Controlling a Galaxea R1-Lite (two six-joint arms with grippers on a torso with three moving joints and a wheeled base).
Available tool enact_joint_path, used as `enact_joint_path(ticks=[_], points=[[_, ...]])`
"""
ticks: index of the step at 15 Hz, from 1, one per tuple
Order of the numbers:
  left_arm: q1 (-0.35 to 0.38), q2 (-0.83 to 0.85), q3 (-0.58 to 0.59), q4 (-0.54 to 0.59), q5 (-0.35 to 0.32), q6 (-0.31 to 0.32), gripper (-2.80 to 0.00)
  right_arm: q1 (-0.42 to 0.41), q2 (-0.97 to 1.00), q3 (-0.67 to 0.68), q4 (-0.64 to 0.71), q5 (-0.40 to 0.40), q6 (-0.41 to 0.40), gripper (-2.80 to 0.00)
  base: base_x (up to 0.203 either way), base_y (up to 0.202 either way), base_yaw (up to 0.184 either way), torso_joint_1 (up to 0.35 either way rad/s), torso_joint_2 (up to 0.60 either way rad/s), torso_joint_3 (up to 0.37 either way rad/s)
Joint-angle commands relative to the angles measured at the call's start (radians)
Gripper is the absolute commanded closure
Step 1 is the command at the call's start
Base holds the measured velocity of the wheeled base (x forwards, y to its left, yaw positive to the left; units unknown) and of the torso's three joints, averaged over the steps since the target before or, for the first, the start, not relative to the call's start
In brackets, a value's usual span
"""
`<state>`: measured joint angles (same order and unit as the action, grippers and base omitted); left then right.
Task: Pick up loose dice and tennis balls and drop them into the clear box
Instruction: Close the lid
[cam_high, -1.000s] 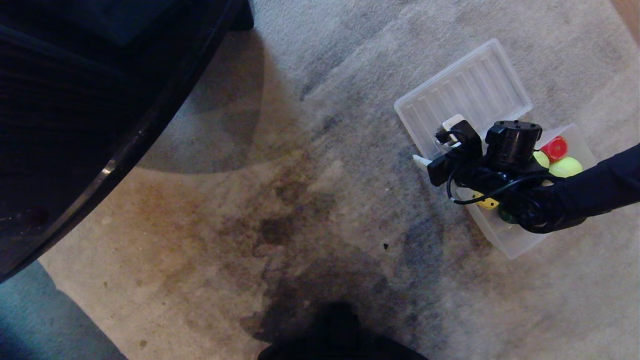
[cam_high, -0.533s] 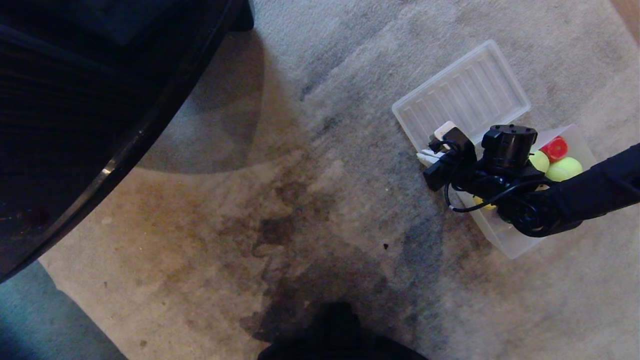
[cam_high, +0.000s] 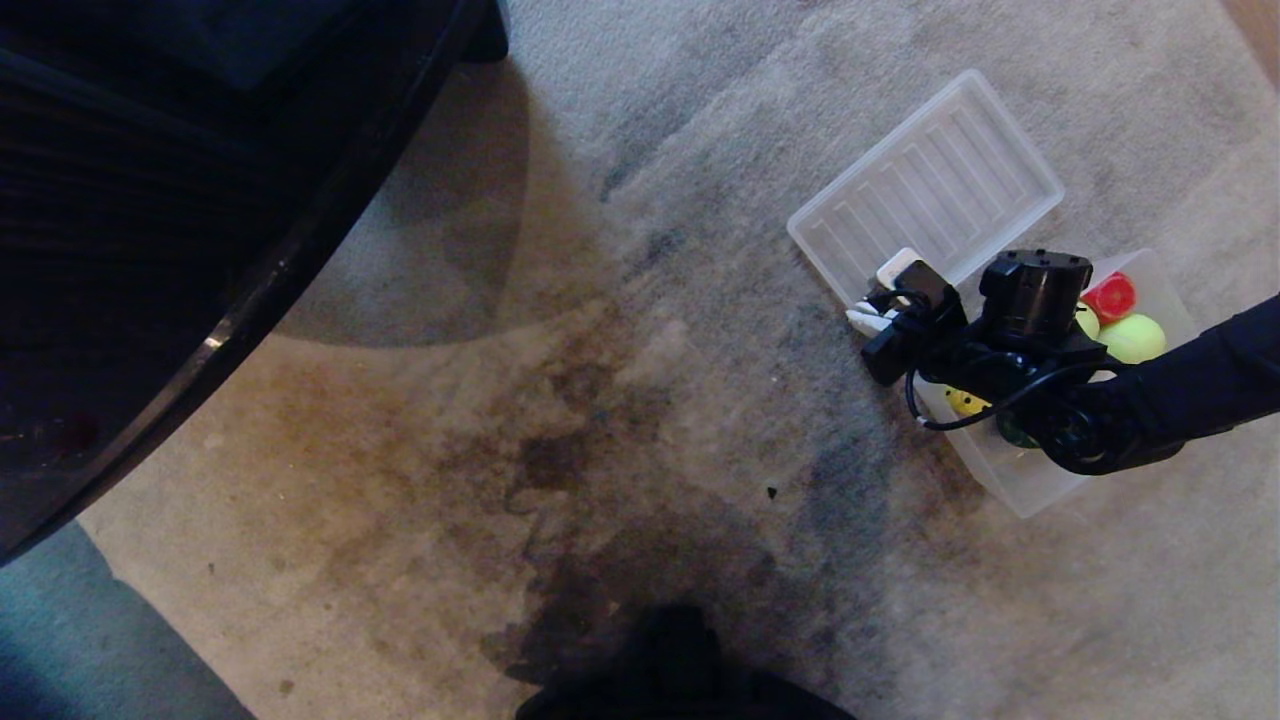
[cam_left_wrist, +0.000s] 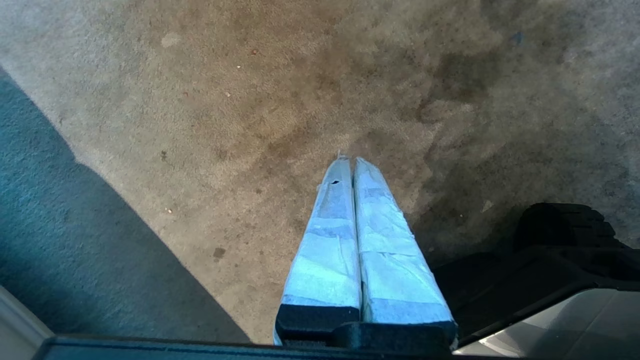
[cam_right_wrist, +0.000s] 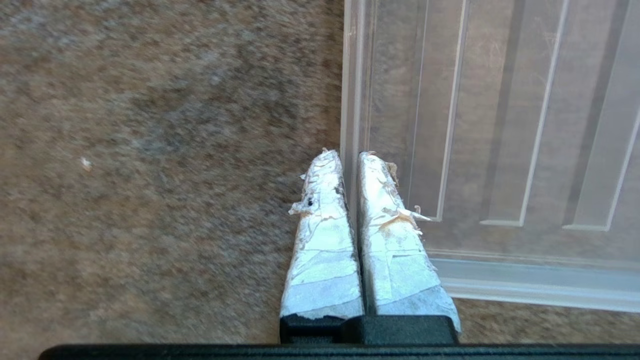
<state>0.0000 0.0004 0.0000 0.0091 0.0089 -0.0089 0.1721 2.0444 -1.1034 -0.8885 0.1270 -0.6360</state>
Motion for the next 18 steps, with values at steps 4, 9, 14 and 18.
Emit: enact_joint_path(ticks=[4,9,14,18], points=[[0.000,0.001,0.000,0.002,0.000,0.000,0.00,-0.008,-0.006,-0.021,-0.010,-0.003,-0.021,-2.80,0.000,0.000,0.000,0.000,0.00,0.000],[0.000,0.000,0.000,0.000,0.000,0.000,0.00,-0.006,0.014,-0.009,-0.012,-0.003,-0.021,-2.80,0.000,0.000,0.000,0.000,0.00,0.000],[0.000,0.001,0.001,0.000,0.000,0.000,0.00,-0.006,0.016,-0.010,-0.015,-0.002,-0.021,-2.80,0.000,0.000,0.000,0.000,0.00,0.000],[0.000,0.000,0.002,0.000,0.000,0.000,0.00,-0.006,0.048,-0.023,-0.066,0.002,-0.022,0.00,0.000,0.000,0.000,0.000,0.00,0.000]])
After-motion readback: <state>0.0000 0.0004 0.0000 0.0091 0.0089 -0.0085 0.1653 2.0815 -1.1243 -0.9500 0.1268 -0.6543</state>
